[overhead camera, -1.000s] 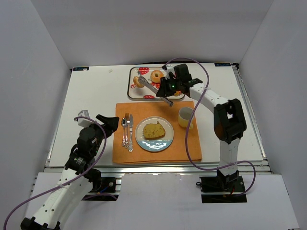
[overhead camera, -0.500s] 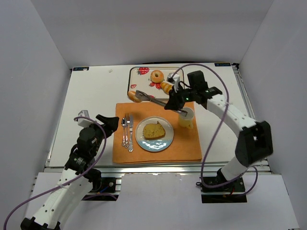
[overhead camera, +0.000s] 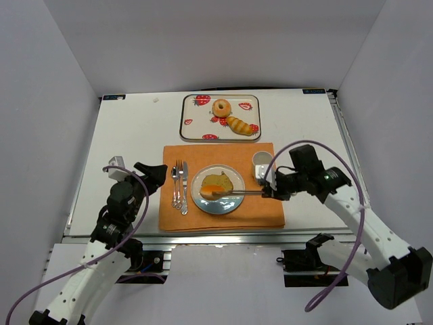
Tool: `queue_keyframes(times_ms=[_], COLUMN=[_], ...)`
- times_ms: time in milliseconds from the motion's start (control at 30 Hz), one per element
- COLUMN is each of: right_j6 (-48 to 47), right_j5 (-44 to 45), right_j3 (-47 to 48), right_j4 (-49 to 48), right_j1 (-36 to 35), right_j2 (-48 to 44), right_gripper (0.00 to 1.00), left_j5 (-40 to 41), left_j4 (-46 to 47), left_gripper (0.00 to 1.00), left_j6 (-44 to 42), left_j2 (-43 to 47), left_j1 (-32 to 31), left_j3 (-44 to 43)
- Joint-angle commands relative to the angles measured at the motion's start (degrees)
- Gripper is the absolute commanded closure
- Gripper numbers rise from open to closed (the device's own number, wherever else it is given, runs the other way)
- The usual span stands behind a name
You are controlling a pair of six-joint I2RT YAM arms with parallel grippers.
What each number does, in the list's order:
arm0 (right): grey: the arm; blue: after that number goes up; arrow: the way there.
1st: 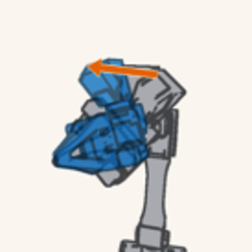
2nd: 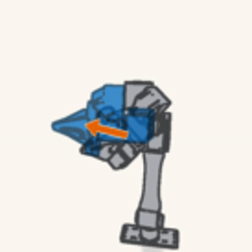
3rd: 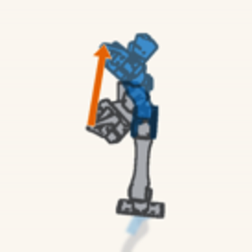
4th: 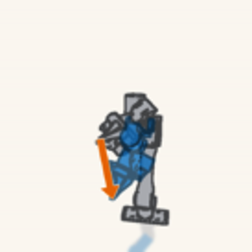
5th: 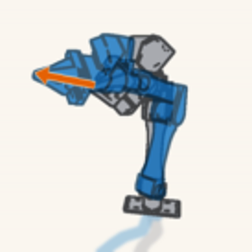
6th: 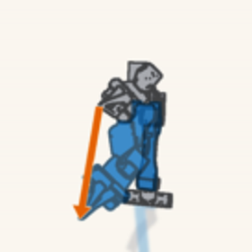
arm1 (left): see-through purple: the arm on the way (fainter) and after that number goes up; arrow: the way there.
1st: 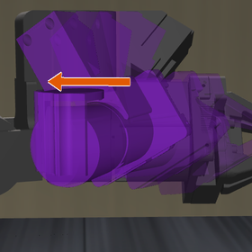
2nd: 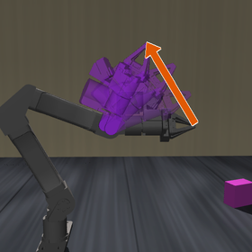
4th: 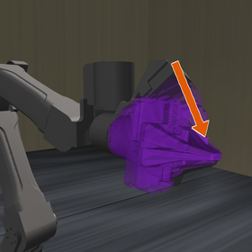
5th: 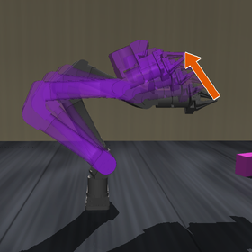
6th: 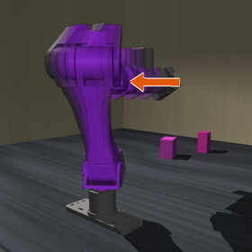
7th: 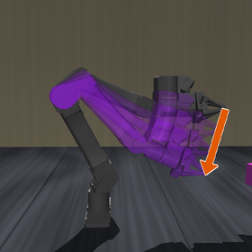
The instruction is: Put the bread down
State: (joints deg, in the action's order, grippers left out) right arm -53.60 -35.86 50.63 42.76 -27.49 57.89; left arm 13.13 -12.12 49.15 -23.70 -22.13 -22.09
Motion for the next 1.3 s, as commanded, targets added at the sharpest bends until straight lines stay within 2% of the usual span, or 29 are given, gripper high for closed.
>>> queue_keyframes(times_ms=[0, 467, 600, 800, 1000, 1267], right_j6=[-9.50, -13.19, -13.54, -13.81, -12.84, -12.93], right_j5=[2.89, 9.58, 10.19, 9.58, 9.14, 7.30], right_j3=[-3.07, -11.43, -12.13, -11.87, -10.82, -8.80], right_j4=[3.38, -3.12, -3.83, -3.21, -2.95, -1.37], right_j1=[-0.46, -2.40, -3.80, -4.33, -4.42, -4.51], right_j2=[-4.96, -8.76, -8.76, -9.90, -10.25, -10.34], right_gripper=[1.00, 0.99, 0.83, 0.65, 0.59, 0.56], left_j5=[0.41, 0.32, 0.41, 0.41, 0.41, 0.23], left_j4=[-0.54, -1.77, -2.29, -2.12, -1.77, -1.33], left_gripper=[0.20, 0.20, 0.20, 0.20, 0.20, 0.20], left_j6=[0.07, 1.57, 1.74, 1.83, 1.74, 1.83], left_j2=[1.38, 4.37, 4.98, 4.90, 4.63, 4.45], left_j1=[0.25, 0.25, 0.25, 0.25, 0.25, 0.25], left_j3=[0.29, 1.26, 1.43, 1.43, 1.61, 1.78])
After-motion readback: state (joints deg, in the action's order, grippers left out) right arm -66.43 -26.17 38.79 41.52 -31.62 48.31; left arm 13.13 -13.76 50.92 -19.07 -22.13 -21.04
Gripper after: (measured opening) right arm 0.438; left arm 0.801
